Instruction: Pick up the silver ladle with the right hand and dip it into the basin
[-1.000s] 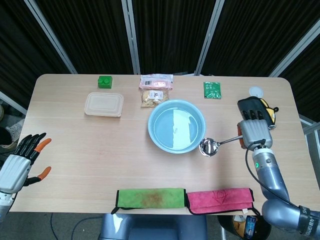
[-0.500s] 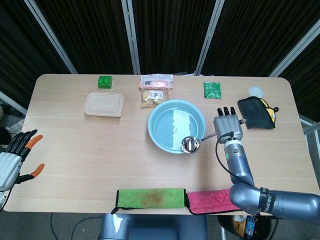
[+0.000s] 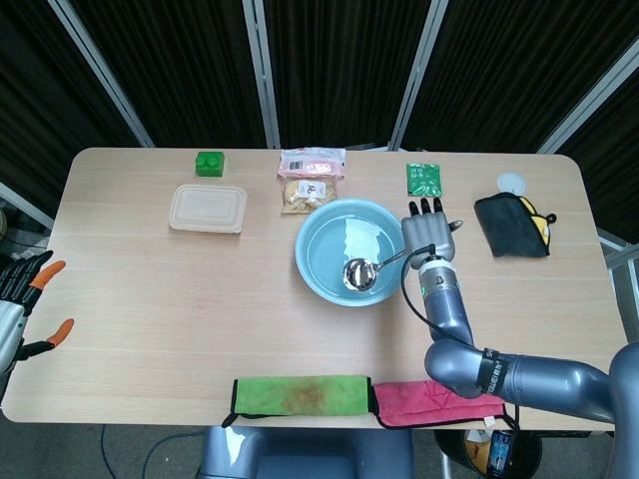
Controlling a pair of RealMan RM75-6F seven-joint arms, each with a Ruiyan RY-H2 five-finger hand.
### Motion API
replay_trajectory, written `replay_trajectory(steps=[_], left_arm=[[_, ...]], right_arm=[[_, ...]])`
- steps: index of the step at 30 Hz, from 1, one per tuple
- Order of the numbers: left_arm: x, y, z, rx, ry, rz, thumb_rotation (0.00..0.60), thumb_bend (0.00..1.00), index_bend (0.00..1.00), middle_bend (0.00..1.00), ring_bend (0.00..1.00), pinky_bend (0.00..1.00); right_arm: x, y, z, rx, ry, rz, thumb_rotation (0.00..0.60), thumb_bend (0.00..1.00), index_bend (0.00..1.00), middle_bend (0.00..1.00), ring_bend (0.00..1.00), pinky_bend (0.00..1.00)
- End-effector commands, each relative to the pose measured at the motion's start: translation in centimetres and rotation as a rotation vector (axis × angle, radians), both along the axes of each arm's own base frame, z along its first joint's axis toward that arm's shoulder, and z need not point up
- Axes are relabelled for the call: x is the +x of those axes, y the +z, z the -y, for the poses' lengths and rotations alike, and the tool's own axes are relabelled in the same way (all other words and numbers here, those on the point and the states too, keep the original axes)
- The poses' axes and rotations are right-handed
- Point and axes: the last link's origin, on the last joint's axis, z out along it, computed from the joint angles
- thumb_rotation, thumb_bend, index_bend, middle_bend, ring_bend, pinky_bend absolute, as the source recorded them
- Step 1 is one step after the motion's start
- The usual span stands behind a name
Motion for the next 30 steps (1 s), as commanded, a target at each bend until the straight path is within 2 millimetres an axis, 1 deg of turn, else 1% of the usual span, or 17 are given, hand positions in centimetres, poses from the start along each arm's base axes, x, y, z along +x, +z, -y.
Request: replay_trajectory(steps=[1, 8, 14, 20, 24, 30], left_arm=[[-0.1, 0.0, -0.2, 0.005, 0.009, -0.003, 0.600, 0.31, 0.10, 0.00, 0.00, 0.00], [-0.4, -0.1, -0.8, 0.012, 0.028, -0.002, 0.600, 0.32, 0.10, 0.00, 0.00, 0.00], [-0.5, -0.2, -1.1, 0.002, 0.040, -0.004, 0.600, 0.32, 0.10, 0.00, 0.00, 0.00], [-0.5, -0.2, -1.4, -0.011, 0.037, 0.006, 0.600, 0.32, 0.10, 0.00, 0.00, 0.00], [-0.5, -0.1, -1.2, -0.015, 0.028, 0.014, 0.600, 0.32, 0.10, 0.00, 0.00, 0.00], [-0.5, 0.2, -1.0, -0.016, 0.019, 0.027, 0.600, 0.32, 0.10, 0.00, 0.00, 0.00]], right_arm=[[0.2, -1.3, 0.9, 0.022, -0.005, -0.004, 0.600, 0.64, 0.74, 0.08, 0.00, 0.00], [-0.7, -4.0, 2.7, 0.059, -0.029, 0.014, 0.600, 0.64, 0.74, 0.08, 0.00, 0.00], [-0.9, -5.5, 3.6, 0.073, -0.021, 0.009, 0.600, 0.64, 0.74, 0.08, 0.00, 0.00], [-1.0, -6.8, 3.4, 0.077, -0.008, -0.006, 0.600, 0.64, 0.74, 0.09, 0.00, 0.00], [-0.9, -7.4, 2.9, 0.078, -0.002, -0.008, 0.600, 0.64, 0.74, 0.09, 0.00, 0.00], [-0.8, -7.7, 2.2, 0.077, 0.003, -0.004, 0.600, 0.64, 0.74, 0.09, 0.00, 0.00]])
